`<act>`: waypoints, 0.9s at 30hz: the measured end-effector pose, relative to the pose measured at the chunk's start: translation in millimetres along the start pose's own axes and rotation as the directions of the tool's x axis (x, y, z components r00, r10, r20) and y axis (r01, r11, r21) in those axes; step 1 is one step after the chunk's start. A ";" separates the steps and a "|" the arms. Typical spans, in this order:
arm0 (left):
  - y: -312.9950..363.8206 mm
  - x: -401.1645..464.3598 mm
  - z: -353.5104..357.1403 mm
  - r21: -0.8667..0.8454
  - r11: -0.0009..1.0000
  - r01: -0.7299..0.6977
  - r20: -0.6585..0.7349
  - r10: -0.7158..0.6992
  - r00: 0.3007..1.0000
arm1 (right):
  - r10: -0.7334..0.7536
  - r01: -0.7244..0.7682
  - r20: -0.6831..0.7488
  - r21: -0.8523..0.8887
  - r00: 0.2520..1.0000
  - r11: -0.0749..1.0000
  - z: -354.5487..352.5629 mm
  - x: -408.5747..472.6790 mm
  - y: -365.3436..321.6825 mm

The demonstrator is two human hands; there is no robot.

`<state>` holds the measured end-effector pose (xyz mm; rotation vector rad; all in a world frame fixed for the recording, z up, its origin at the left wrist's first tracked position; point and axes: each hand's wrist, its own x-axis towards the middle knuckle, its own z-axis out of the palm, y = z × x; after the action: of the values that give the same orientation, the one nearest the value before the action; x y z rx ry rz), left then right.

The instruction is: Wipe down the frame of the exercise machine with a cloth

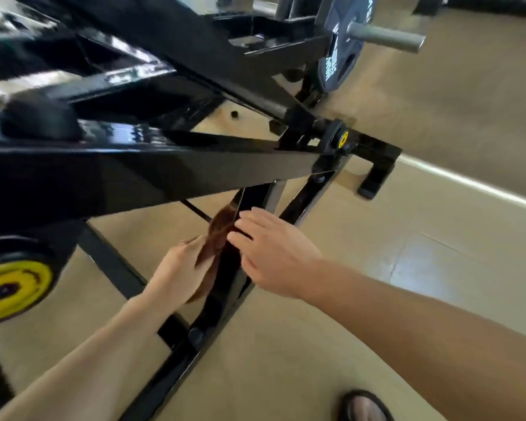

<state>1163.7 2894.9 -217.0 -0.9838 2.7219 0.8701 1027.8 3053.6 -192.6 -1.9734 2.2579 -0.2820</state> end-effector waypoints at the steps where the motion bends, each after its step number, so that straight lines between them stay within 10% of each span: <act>1: 1.9 -15.8 0.9 -0.034 0.997 0.074 -0.036 -0.076 0.996 | 0.070 -0.071 0.017 0.090 0.997 0.993 -9.6 -7.2 -3.3; 6: 54.6 -75.9 -15.2 -0.323 0.888 0.328 0.064 -0.325 0.943 | 0.356 -0.481 0.324 0.563 0.877 0.672 -75.6 -30.0 -19.2; 10: 123.8 -106.5 -24.8 -0.363 0.890 0.277 0.147 -0.239 0.960 | 0.297 -0.662 0.591 0.663 0.750 0.350 -136.5 -41.7 -23.6; 18: 286.6 -70.9 -51.2 -0.444 0.896 0.022 0.195 0.072 0.978 | 0.590 -0.644 0.416 0.724 0.693 0.247 -226.7 -106.1 42.3; 27: 402.4 -71.0 -135.3 -0.430 0.902 0.034 0.328 0.121 0.937 | 0.729 -0.563 0.374 0.826 0.573 0.020 -323.8 -153.0 66.3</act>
<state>981.1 3109.7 108.2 -0.7345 2.3031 1.5392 913.8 3231.4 104.1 -0.2092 2.0041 -1.2412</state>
